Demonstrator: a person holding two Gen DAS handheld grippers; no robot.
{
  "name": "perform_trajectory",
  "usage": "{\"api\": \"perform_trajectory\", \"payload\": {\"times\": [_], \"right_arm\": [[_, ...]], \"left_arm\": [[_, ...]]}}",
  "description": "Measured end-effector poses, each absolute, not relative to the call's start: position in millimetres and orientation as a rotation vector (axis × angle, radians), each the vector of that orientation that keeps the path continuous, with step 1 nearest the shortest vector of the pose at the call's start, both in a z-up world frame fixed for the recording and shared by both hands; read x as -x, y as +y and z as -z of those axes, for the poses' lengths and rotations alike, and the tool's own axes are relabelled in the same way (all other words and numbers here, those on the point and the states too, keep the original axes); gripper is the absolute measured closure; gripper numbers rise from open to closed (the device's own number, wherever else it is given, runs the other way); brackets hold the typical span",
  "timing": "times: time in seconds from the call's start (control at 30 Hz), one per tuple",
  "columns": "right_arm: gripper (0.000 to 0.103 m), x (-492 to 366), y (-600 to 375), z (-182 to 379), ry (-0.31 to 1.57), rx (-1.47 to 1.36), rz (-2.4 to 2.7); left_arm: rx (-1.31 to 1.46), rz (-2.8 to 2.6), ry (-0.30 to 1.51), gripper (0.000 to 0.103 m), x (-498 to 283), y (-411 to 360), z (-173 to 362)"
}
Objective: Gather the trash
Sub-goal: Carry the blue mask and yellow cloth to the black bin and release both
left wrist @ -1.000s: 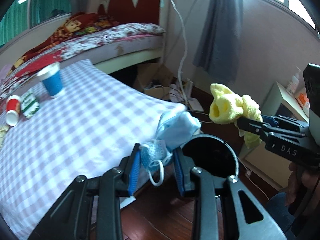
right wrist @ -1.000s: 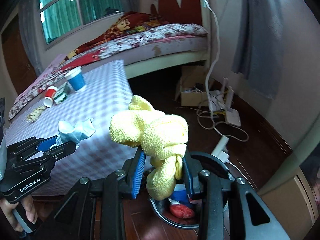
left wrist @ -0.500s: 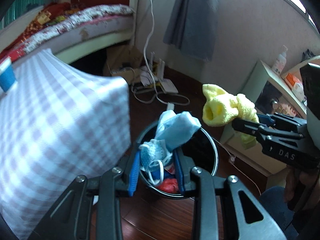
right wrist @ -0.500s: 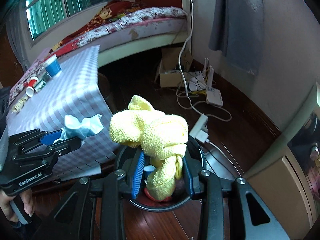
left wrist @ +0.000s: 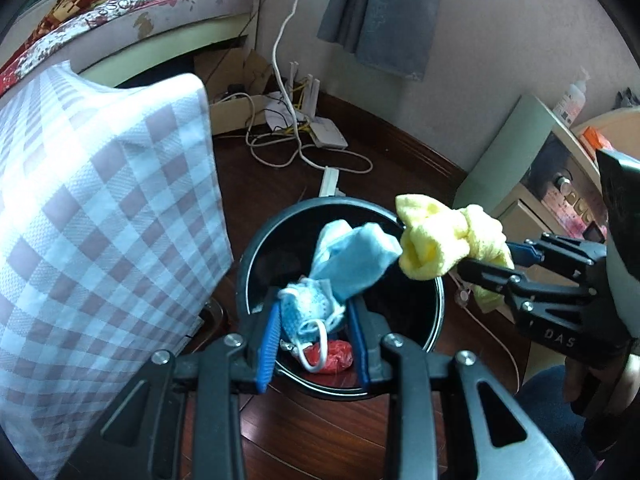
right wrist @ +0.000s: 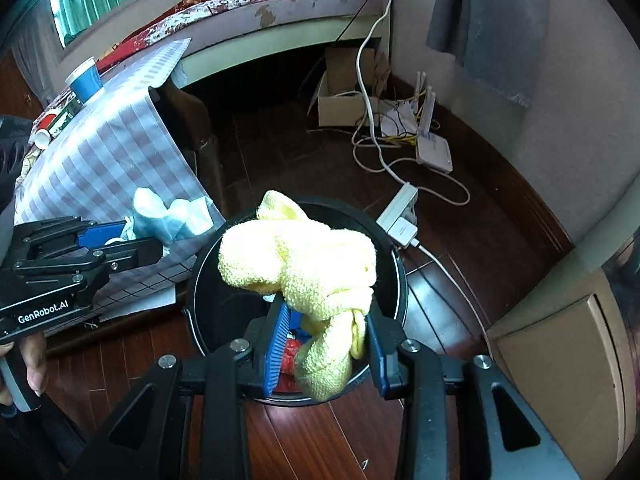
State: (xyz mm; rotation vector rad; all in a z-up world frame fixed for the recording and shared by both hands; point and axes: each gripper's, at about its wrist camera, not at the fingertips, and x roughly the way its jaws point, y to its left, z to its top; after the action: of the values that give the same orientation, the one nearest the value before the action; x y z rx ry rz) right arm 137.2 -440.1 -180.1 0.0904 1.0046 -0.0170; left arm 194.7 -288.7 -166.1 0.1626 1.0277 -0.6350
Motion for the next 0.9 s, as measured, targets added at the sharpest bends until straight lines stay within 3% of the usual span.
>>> {"api": "perform_trajectory", "payload": {"times": [0.77, 0.83, 0.87, 0.9], "right_arm": [[0.066, -157.5, -430.0, 208.3, 1.120, 0.000, -0.090], [0.065, -160.7, -428.5, 210.4, 1.125, 0.013, -0.093], [0.055, -162.0, -427.9, 211.2, 1.121, 0.024, -0.091], [0.044, -162.4, -427.5, 214.0, 1.123, 0.052, -0.068]], "left_arm": [[-0.134, 0.683, 1.190, 0.069, -211.1, -293.5, 217.0], [-0.134, 0.685, 1.195, 0.061, -211.1, -294.5, 218.7], [-0.135, 0.671, 1.189, 0.036, -211.7, -293.2, 218.9], [-0.136, 0.631, 1.174, 0.020, -212.1, -288.8, 219.0]]}}
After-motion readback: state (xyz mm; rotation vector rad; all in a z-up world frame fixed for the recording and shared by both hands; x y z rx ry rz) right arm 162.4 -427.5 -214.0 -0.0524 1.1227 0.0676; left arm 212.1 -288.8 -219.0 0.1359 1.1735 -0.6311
